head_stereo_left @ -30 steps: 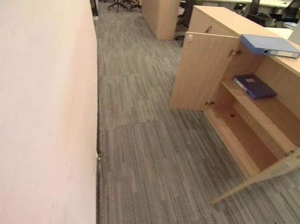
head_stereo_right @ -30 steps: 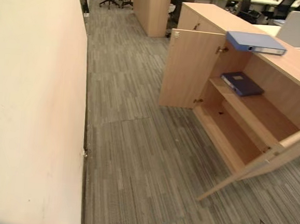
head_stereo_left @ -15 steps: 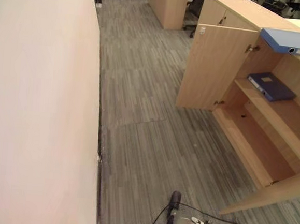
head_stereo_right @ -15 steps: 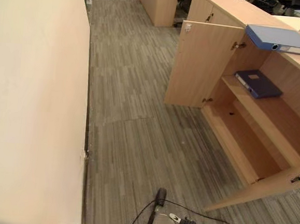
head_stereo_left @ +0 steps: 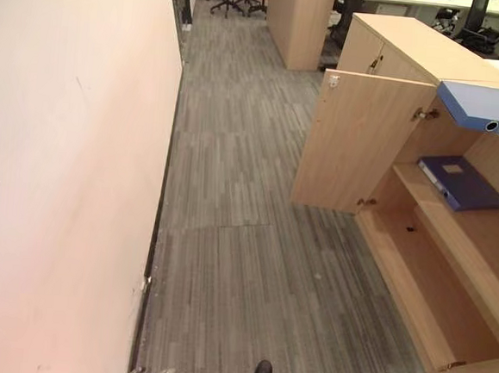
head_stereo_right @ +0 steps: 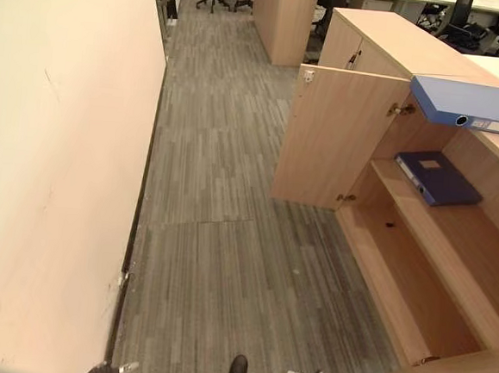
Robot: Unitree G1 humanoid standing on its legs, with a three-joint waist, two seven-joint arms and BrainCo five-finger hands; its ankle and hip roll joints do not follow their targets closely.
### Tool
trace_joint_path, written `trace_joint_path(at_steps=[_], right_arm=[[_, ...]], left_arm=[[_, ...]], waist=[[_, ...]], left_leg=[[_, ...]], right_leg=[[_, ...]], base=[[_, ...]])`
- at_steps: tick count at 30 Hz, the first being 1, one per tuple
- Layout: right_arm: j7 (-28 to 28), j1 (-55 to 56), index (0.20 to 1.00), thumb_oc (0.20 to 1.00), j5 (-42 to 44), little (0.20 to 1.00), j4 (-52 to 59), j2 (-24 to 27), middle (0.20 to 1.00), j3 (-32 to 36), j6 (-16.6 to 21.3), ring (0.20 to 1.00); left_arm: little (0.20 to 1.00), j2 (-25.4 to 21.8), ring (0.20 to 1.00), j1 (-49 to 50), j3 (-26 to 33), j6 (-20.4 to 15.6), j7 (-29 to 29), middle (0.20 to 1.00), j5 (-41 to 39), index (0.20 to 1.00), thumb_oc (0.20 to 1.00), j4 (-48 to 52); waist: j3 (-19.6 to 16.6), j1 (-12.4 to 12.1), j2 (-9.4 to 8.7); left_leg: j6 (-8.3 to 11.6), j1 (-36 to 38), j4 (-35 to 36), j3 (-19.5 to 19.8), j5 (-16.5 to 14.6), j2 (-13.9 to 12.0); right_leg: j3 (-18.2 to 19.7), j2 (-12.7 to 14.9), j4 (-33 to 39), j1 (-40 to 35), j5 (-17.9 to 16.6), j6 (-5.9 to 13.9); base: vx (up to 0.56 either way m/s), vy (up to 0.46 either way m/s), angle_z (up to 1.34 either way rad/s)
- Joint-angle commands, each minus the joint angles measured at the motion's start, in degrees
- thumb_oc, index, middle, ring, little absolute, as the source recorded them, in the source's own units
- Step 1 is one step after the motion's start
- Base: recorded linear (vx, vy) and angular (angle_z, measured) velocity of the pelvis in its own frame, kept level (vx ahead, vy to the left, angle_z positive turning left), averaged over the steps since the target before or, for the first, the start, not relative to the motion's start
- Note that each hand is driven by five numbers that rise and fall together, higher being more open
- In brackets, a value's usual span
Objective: Put the empty folder in the office cabinet
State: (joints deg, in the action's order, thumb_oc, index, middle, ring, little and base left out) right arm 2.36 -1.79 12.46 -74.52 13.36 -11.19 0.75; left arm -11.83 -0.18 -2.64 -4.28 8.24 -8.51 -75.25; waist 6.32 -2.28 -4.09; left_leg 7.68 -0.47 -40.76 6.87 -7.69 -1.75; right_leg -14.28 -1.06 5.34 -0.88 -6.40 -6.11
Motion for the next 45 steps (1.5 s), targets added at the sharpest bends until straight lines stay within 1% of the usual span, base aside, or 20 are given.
trace_joint_path(at_steps=[1,5,6,7,8,11,15,18,21,22,23,26,28,30,31,34,35,39,42,45], right_arm=[[0.33,-1.47,1.000,1.000,1.86,1.000,-1.54,1.96,1.000,0.52,0.35,1.000],[0.38,-1.19,1.000,1.000,1.33,1.000,-2.33,2.14,1.000,0.82,0.12,1.000],[0.61,-0.79,1.000,1.000,0.72,1.000,-2.86,2.05,1.000,0.97,0.04,1.000],[0.61,-0.78,1.000,1.000,0.72,1.000,-2.86,2.05,1.000,0.97,0.04,1.000],[0.91,-0.45,1.000,1.000,0.44,1.000,-3.21,1.99,1.000,1.32,0.08,1.000],[1.01,0.22,1.000,1.000,0.32,1.000,-3.24,2.07,1.000,1.87,0.21,1.000],[0.64,0.96,1.000,1.000,-0.11,1.000,-3.62,2.32,1.000,2.77,0.12,1.000],[0.60,1.11,1.000,1.000,-0.07,1.000,-3.75,2.41,1.000,3.54,-0.09,1.000],[0.09,1.64,1.000,1.000,0.48,1.000,-3.83,1.62,1.000,4.30,-0.35,1.000],[0.09,1.65,1.000,1.000,0.48,1.000,-3.83,1.61,1.000,4.30,-0.35,1.000],[0.10,1.05,1.000,1.000,0.54,1.000,-3.54,1.33,1.000,4.23,-0.52,1.000],[0.29,0.54,1.000,1.000,0.98,1.000,-2.82,1.32,1.000,4.36,-0.45,1.000],[0.30,0.32,1.000,1.000,1.00,1.000,-1.84,1.09,1.000,3.93,-0.48,1.000],[0.26,0.35,1.000,1.000,0.66,1.000,-1.38,0.76,1.000,3.38,-0.40,1.000],[0.29,0.33,1.000,1.000,0.67,1.000,-1.33,0.76,1.000,3.43,-0.41,1.000],[-0.01,-0.35,1.000,1.000,-0.31,1.000,-0.75,0.82,1.000,2.36,-0.43,1.000],[0.07,-2.09,1.000,1.000,-1.00,1.000,-0.83,1.14,1.000,1.12,-0.43,1.000],[0.34,-2.57,1.000,1.000,0.19,1.000,-0.98,1.06,1.000,0.88,-0.27,1.000],[0.41,-2.12,1.000,1.000,0.58,1.000,-1.67,1.01,1.000,0.94,-0.27,1.000],[0.41,-1.40,1.000,1.000,1.06,1.000,-2.25,0.84,1.000,1.16,-0.19,1.000]], left_arm=[[1.000,-2.38,1.000,1.28,-1.13,-0.49,0.80,1.000,-0.04,1.000,1.000,0.43],[1.000,-2.65,1.000,1.62,-0.37,-0.34,0.99,1.000,-0.33,1.000,1.000,-0.47],[1.000,-2.76,1.000,1.75,0.04,-0.30,1.18,1.000,-0.67,1.000,1.000,-0.94],[1.000,-2.76,1.000,1.76,0.04,-0.31,1.18,1.000,-0.67,1.000,1.000,-0.94],[1.000,-2.56,1.000,1.95,0.43,-0.43,1.34,1.000,-1.36,1.000,1.000,-1.36],[1.000,-2.10,1.000,2.55,1.22,-0.54,1.46,1.000,-2.49,1.000,1.000,-2.14],[1.000,-1.47,1.000,3.17,1.95,-0.57,0.95,1.000,-2.87,1.000,1.000,-3.22],[1.000,-1.73,1.000,3.10,1.98,-0.56,0.84,1.000,-2.60,1.000,1.000,-3.44],[1.000,-2.94,1.000,2.60,2.87,-0.92,1.20,1.000,-3.46,1.000,1.000,-2.25],[1.000,-2.95,1.000,2.60,2.86,-0.92,1.20,1.000,-3.46,1.000,1.000,-2.25],[1.000,-3.68,1.000,2.20,3.51,-1.19,1.58,1.000,-4.39,1.000,1.000,-0.92],[1.000,-4.28,1.000,1.83,3.47,-1.26,1.73,1.000,-4.28,1.000,1.000,-0.23],[1.000,-5.05,1.000,1.95,3.51,-0.93,1.63,1.000,-3.75,1.000,1.000,-0.23],[1.000,-5.57,1.000,2.41,3.87,-0.48,1.56,1.000,-3.10,1.000,1.000,-0.56],[1.000,-5.58,1.000,2.37,3.86,-0.49,1.54,1.000,-3.08,1.000,1.000,-0.53],[1.000,-5.95,1.000,2.87,4.45,-0.29,1.23,1.000,-3.06,1.000,1.000,-0.72],[1.000,-5.44,1.000,3.04,4.38,-0.05,0.85,1.000,-3.05,1.000,1.000,-0.86],[1.000,-4.53,1.000,3.02,4.01,0.19,0.66,1.000,-2.27,1.000,1.000,-1.63],[1.000,-4.46,1.000,2.51,3.52,0.17,0.44,1.000,-1.39,1.000,1.000,-1.95],[1.000,-4.66,1.000,2.38,3.43,0.07,0.72,1.000,-0.81,1.000,1.000,-2.01]], waist=[[2.37,-0.30,0.30],[2.44,-0.98,-0.27],[2.31,-1.30,0.21],[2.39,-1.32,0.18],[2.35,-1.75,1.14],[2.06,-2.36,2.43],[0.45,-2.80,4.37],[-0.09,-2.72,4.50],[-1.58,-2.77,3.64],[-1.61,-2.87,3.60],[-1.67,-3.01,3.61],[-1.53,-2.92,3.79],[-0.93,-3.21,4.43],[-0.63,-3.91,4.40],[-0.42,-3.81,4.42],[0.29,-4.19,4.35],[1.33,-4.13,4.58],[3.20,-1.75,3.20],[4.13,-0.53,2.54],[3.51,-0.22,2.00]], left_leg=[[-6.32,-3.94,15.16,-5.40,5.86,0.64],[-5.89,-5.60,24.54,-5.86,5.45,0.19],[-4.64,-8.09,30.73,-4.53,10.28,-1.68],[-4.62,-7.87,30.97,-4.55,10.39,-1.66],[-3.74,-9.07,37.76,-1.71,13.82,-3.50],[-2.13,-10.60,44.67,3.83,16.24,-4.80],[-0.79,-9.56,45.76,8.84,17.10,-4.09],[-1.44,-8.51,44.25,6.94,16.96,-3.28],[-4.75,-7.86,39.59,3.71,12.32,0.71],[-4.78,-7.92,39.48,3.60,12.25,0.74],[-6.55,-6.87,38.69,1.62,10.33,2.33],[-8.15,-5.72,38.66,-0.17,9.32,3.93],[-9.83,-2.90,39.59,-2.30,7.85,5.12],[-9.82,-0.38,40.33,-4.08,5.90,4.98],[-10.13,-0.69,40.18,-4.21,6.50,5.16],[-9.88,1.30,40.52,-6.40,4.61,4.33],[-9.77,2.83,41.37,-7.67,4.26,4.03],[-9.91,5.72,42.15,-6.51,3.84,5.01],[-9.83,7.66,42.96,-4.56,3.07,5.64],[-9.61,8.91,43.90,-3.75,2.32,5.70]], right_leg=[[3.04,4.04,-4.00,-3.41,6.70,8.00],[3.32,4.76,-3.01,-4.95,7.28,8.77],[3.29,4.42,-2.24,-6.17,8.00,8.89],[3.30,4.44,-2.23,-6.28,8.02,8.88],[4.14,4.00,-2.10,-7.62,9.27,8.90],[6.80,3.95,-2.16,-9.64,11.19,9.07],[9.70,4.66,-2.76,-11.25,12.46,9.94],[10.14,6.95,-3.12,-11.66,12.43,11.07],[11.72,12.32,-7.85,-8.40,10.67,13.58],[11.83,12.38,-7.91,-8.31,10.70,13.61],[12.06,14.35,-11.68,-5.77,8.63,14.22],[11.67,16.55,-16.61,-2.99,4.40,14.26],[5.49,20.48,-21.87,-1.06,0.93,12.66],[-1.27,22.30,-23.44,-1.49,1.54,12.67],[-1.80,22.51,-23.17,-1.51,0.97,12.24],[-6.73,19.91,-22.28,-0.15,4.09,12.94],[-8.97,15.43,-17.51,3.56,4.97,13.67],[-3.00,9.01,-8.87,9.24,0.59,14.08],[0.57,6.46,-5.30,10.99,-1.50,14.52],[0.92,6.10,-3.79,9.37,-1.28,14.02]], base=[[0.07,-0.020,-0.06],[0.15,0.022,-0.02],[0.13,0.034,0.04],[0.27,0.098,0.03],[0.24,0.101,-0.02],[0.31,0.162,-0.50],[0.28,0.260,-0.29],[0.22,0.303,-0.64],[0.22,0.427,-0.30],[0.16,0.403,-0.57],[0.14,0.359,-0.64],[0.12,0.332,-0.54],[0.18,0.434,-0.43],[0.15,0.192,-0.35],[0.15,0.092,-0.53],[0.10,0.064,-0.56],[0.16,0.014,-0.90],[0.15,-0.028,-0.38],[0.20,-0.083,0.37],[0.32,-0.166,0.53]])
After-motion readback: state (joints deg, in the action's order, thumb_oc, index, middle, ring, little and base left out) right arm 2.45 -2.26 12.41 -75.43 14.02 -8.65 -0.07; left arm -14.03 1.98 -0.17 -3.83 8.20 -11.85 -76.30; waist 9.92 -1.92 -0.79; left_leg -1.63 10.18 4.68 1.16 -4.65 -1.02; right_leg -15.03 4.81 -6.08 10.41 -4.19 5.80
